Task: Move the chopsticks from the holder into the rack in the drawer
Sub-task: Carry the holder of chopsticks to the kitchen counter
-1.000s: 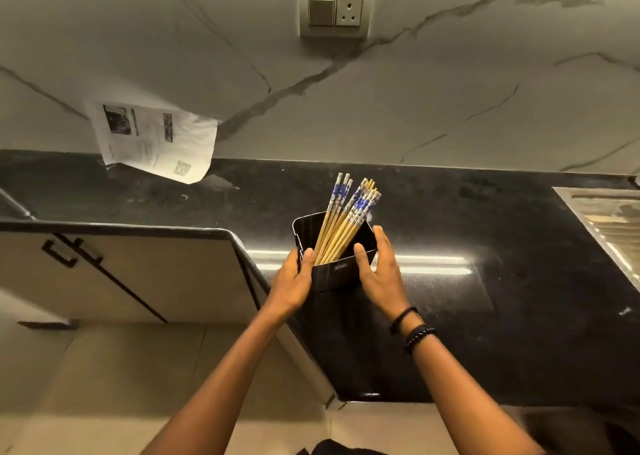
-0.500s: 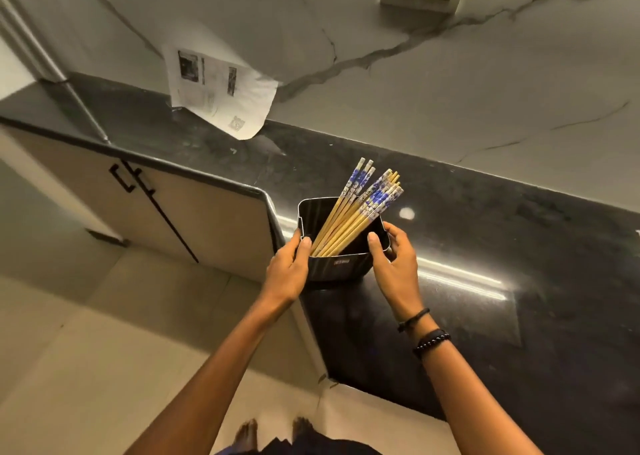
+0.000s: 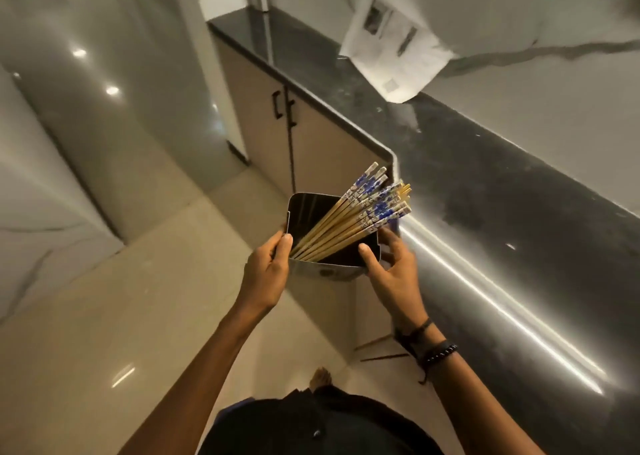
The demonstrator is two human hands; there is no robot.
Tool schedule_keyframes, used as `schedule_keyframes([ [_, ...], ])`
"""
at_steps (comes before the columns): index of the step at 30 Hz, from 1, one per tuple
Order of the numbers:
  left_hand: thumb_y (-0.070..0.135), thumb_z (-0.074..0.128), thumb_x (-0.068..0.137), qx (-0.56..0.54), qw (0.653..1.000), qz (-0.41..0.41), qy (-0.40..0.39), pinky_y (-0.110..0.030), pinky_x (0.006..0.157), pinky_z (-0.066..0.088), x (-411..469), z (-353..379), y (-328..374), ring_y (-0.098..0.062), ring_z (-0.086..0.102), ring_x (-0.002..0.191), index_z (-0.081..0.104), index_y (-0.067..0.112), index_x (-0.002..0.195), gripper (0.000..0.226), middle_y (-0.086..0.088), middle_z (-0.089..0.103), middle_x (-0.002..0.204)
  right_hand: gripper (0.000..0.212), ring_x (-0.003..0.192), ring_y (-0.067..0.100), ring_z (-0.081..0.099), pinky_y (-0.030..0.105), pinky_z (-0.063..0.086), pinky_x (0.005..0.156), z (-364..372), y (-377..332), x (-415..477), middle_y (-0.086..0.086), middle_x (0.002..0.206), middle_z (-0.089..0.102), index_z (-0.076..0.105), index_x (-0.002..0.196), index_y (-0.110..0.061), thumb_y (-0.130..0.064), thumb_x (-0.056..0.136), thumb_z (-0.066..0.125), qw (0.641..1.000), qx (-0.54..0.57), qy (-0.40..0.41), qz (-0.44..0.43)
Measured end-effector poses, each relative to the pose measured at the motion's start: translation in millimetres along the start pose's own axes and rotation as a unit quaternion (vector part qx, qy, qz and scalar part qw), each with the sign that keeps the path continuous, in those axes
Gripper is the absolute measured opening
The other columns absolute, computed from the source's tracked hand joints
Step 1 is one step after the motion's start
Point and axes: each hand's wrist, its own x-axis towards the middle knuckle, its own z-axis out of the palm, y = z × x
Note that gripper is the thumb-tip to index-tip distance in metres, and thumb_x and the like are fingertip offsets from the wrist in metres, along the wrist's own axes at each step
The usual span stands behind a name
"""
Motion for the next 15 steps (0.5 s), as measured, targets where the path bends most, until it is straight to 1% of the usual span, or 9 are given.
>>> schedule_keyframes([
  [2,0.03,0.036,0.104,-0.012,0.999,-0.016,0.044,-0.042,0.099,0.05,-19.9,-27.3,-16.4,-0.01,0.059,0.111,0.062,0.035,0.118,0.03,-0.002,0.067,0.118,0.052,0.12,0.012,0.048,0.028,0.047,0.095,26.8,-6.4,-9.0,-0.001,0.138,0.047,0.044,0.141,-0.016,-0.023,0.093,0.062,0.999,-0.015,-0.051,-0.004],
  [4,0.028,0.035,0.104,-0.021,0.995,-0.031,0.088,-0.038,0.1,0.049,-42.2,-52.6,-30.1,-0.009,0.058,0.115,0.059,0.025,0.129,0.034,-0.001,0.065,0.123,0.052,0.121,0.017,0.05,0.035,0.05,0.097,51.2,-12.6,-20.2,0.002,0.138,0.048,0.044,0.141,-0.013,-0.019,0.093,0.062,0.994,-0.015,-0.104,-0.01],
  [5,0.027,0.035,0.104,-0.027,0.993,-0.037,0.11,-0.036,0.096,0.051,-54.9,-65.1,-36.8,-0.008,0.06,0.112,0.06,0.026,0.125,0.032,0.0,0.066,0.119,0.051,0.122,0.02,0.051,0.04,0.051,0.098,63.9,-16.1,-26.9,0.004,0.137,0.048,0.044,0.141,-0.012,-0.017,0.093,0.061,0.991,-0.013,-0.131,-0.013],
  [7,0.026,0.035,0.104,-0.038,0.986,-0.048,0.157,-0.026,0.085,0.054,-85.8,-91.6,-51.4,-0.003,0.062,0.102,0.06,0.04,0.109,0.029,0.006,0.067,0.107,0.049,0.122,0.024,0.052,0.045,0.052,0.097,93.5,-22.6,-44.3,0.003,0.135,0.048,0.044,0.14,-0.011,-0.013,0.093,0.06,0.982,-0.015,-0.187,-0.026],
  [8,0.026,0.035,0.105,-0.046,0.982,-0.056,0.175,-0.02,0.082,0.052,-99.0,-102.4,-57.4,-0.001,0.062,0.102,0.059,0.043,0.106,0.03,0.009,0.067,0.106,0.048,0.121,0.024,0.053,0.043,0.054,0.095,106.3,-24.6,-52.4,0.002,0.134,0.047,0.045,0.139,-0.011,-0.013,0.094,0.06,0.977,-0.02,-0.209,-0.035],
  [11,0.026,0.034,0.105,-0.069,0.963,-0.073,0.251,-0.011,0.074,0.05,-150.6,-140.5,-78.3,0.004,0.062,0.099,0.057,0.045,0.105,0.03,0.019,0.065,0.102,0.046,0.116,0.019,0.054,0.027,0.055,0.083,153.7,-33.4,-89.0,0.002,0.132,0.048,0.045,0.138,-0.013,-0.013,0.094,0.059,0.958,-0.039,-0.275,-0.074],
  [12,0.026,0.034,0.105,-0.072,0.955,-0.077,0.276,-0.009,0.072,0.05,-168.7,-152.7,-84.1,0.009,0.061,0.097,0.056,0.045,0.107,0.029,0.022,0.064,0.1,0.045,0.115,0.018,0.054,0.028,0.056,0.083,169.7,-35.7,-101.3,0.003,0.132,0.048,0.046,0.138,-0.013,-0.013,0.094,0.058,0.95,-0.044,-0.297,-0.086],
  [14,0.025,0.034,0.105,-0.087,0.94,-0.087,0.318,-0.004,0.072,0.048,-202.6,-173.2,-98.7,0.016,0.059,0.095,0.055,0.04,0.113,0.027,0.025,0.062,0.102,0.045,0.116,0.021,0.056,0.041,0.058,0.086,198.9,-41.6,-126.7,0.006,0.134,0.049,0.046,0.138,-0.01,-0.012,0.095,0.058,0.935,-0.054,-0.338,-0.094],
  [15,0.026,0.034,0.104,-0.095,0.93,-0.093,0.342,-0.003,0.072,0.047,-222.1,-183.8,-106.6,0.016,0.059,0.097,0.055,0.037,0.117,0.027,0.024,0.062,0.104,0.045,0.116,0.023,0.056,0.046,0.057,0.087,213.6,-44.5,-143.0,0.007,0.134,0.049,0.046,0.139,-0.008,-0.011,0.095,0.058,0.926,-0.057,-0.361,-0.095],
])
